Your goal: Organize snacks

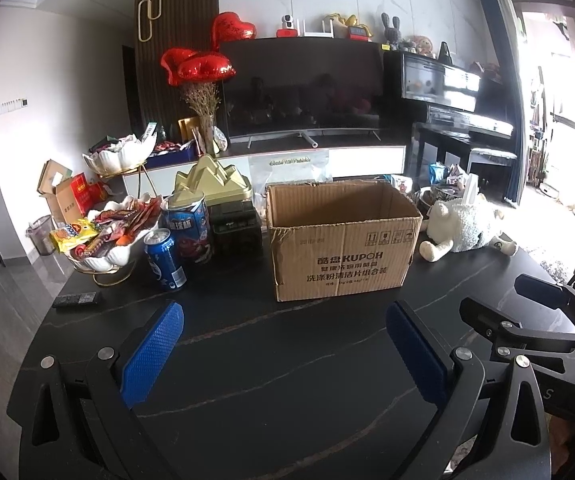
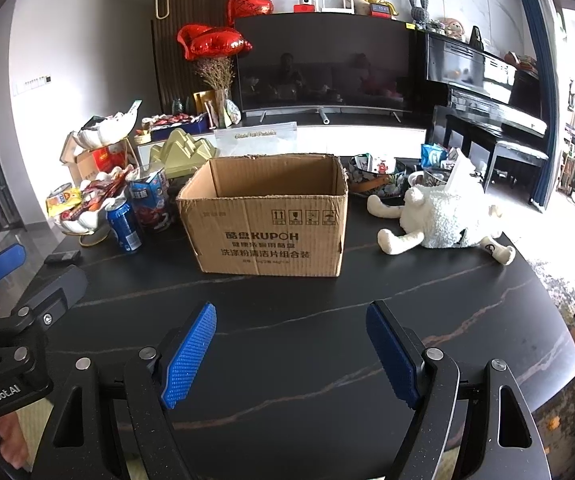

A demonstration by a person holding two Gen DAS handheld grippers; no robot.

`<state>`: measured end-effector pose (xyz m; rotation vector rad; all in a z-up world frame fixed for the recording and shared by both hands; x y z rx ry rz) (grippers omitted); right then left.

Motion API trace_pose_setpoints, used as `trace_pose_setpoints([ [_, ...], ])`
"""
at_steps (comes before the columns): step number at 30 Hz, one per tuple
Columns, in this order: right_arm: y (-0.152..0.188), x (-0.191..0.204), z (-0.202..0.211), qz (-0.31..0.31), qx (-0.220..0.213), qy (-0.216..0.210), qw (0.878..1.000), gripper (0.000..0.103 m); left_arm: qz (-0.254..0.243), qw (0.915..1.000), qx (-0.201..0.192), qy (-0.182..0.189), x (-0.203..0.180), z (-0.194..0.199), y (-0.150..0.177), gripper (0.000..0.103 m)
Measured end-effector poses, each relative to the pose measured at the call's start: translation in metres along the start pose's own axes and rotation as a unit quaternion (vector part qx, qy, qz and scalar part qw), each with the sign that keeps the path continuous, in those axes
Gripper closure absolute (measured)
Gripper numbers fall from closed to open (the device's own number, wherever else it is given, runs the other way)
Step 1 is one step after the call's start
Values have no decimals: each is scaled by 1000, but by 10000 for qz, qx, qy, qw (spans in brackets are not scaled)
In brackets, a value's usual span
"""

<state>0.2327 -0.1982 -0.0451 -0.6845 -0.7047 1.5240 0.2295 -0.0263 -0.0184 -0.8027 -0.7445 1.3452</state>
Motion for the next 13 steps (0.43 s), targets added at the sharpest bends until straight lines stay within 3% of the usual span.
trace_pose_setpoints([
  [13,0,1,0,-13,-8,-10,10000,25,15,10000,-14,-37,2,2,-3,0],
])
Point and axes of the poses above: each gripper's, at about its wrist camera, not at the fingertips, and z roughly against the way its jaws point, x to its left, y to its underside, the point moved 9 cm from there along -z, roughly the way its jaws point, and after that the axes turned 3 degrees about z, right-handed, at the moved point
